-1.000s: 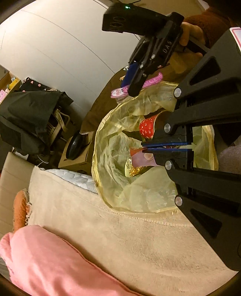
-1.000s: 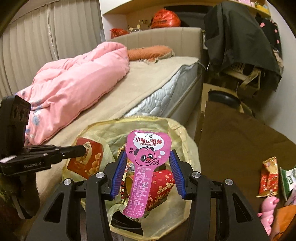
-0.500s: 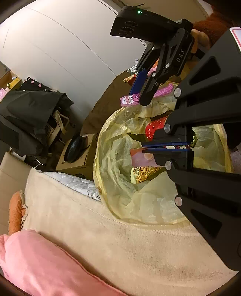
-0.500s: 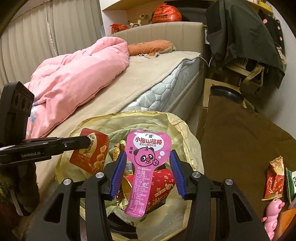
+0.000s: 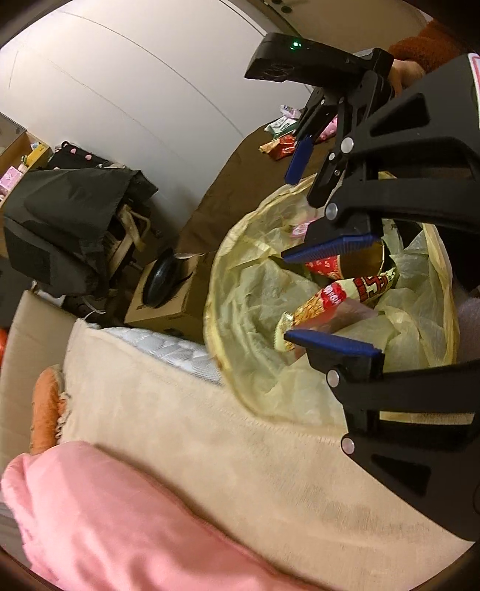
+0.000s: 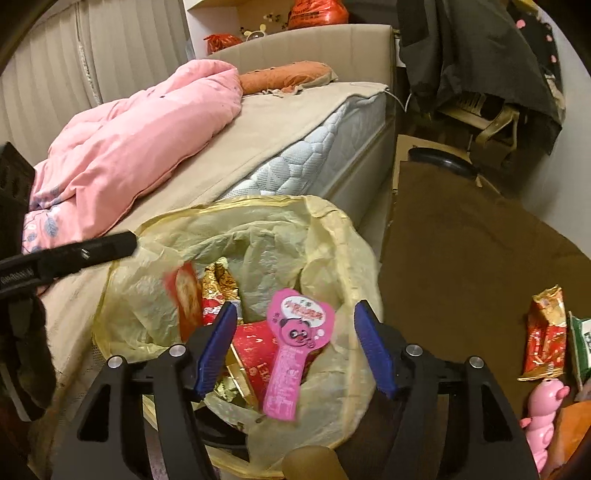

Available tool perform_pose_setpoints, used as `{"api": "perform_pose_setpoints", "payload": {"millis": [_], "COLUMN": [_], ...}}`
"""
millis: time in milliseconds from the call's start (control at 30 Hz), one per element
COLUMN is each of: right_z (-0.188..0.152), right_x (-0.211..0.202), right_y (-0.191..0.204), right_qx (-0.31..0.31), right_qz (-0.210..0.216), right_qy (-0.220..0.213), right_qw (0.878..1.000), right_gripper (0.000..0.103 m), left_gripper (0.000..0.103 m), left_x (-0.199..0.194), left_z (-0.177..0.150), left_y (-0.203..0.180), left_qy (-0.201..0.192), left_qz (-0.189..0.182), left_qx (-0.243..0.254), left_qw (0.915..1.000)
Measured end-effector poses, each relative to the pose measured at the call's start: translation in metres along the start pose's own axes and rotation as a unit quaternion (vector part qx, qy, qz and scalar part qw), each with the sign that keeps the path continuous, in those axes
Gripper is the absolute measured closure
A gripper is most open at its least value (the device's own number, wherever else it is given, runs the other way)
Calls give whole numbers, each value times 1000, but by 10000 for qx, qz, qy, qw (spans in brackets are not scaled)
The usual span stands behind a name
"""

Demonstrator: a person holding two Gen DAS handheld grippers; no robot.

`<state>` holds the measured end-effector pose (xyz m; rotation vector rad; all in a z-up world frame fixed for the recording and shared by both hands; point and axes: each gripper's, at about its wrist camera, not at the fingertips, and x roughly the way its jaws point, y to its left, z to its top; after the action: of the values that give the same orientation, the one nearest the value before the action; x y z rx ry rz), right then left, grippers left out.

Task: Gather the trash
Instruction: 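Open both grippers to drop the items into the yellow bag, then move both grippers back toward the remaining snacks on the table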

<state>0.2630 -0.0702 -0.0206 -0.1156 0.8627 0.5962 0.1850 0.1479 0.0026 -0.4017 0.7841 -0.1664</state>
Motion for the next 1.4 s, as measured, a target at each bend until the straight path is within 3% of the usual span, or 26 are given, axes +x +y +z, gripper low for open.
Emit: {"api": "perform_pose_setpoints", "payload": {"millis": [300, 667, 1000, 1167, 1267, 1400], "right_z": [-5, -43, -112, -142, -158, -184], "right_x": [-36, -116, -181, -210, -223, -231], "right_y": [-18, -75, -147, -175, -190, -212], "right_qx": [171, 571, 1050, 1153, 1328, 1641], "right_qz": [-165, -953, -1427, -2331, -2734, -2687], "right_qy": [-292, -743, -878, -827, -829, -735], "right_qw": [9993, 9910, 9803, 9620, 9491, 9463], "right_gripper": [41, 41, 35, 34, 34, 34], "left_gripper": [66, 65, 64, 64, 64, 64], "left_x": [-22, -14, 55, 98, 127, 161], "left_z": [2, 6, -23, -39, -45, -43], "left_y": [-19, -74, -172, -221, -246, -265], "left_qy": [-325, -620, 4, 390, 549, 577], "left_qz": [405, 124, -736, -1149, -1159, -931], "left_qx": [242, 465, 1192, 1555, 1717, 1797], "left_qw": [9984, 9969, 9901, 9803, 9768, 9776]}}
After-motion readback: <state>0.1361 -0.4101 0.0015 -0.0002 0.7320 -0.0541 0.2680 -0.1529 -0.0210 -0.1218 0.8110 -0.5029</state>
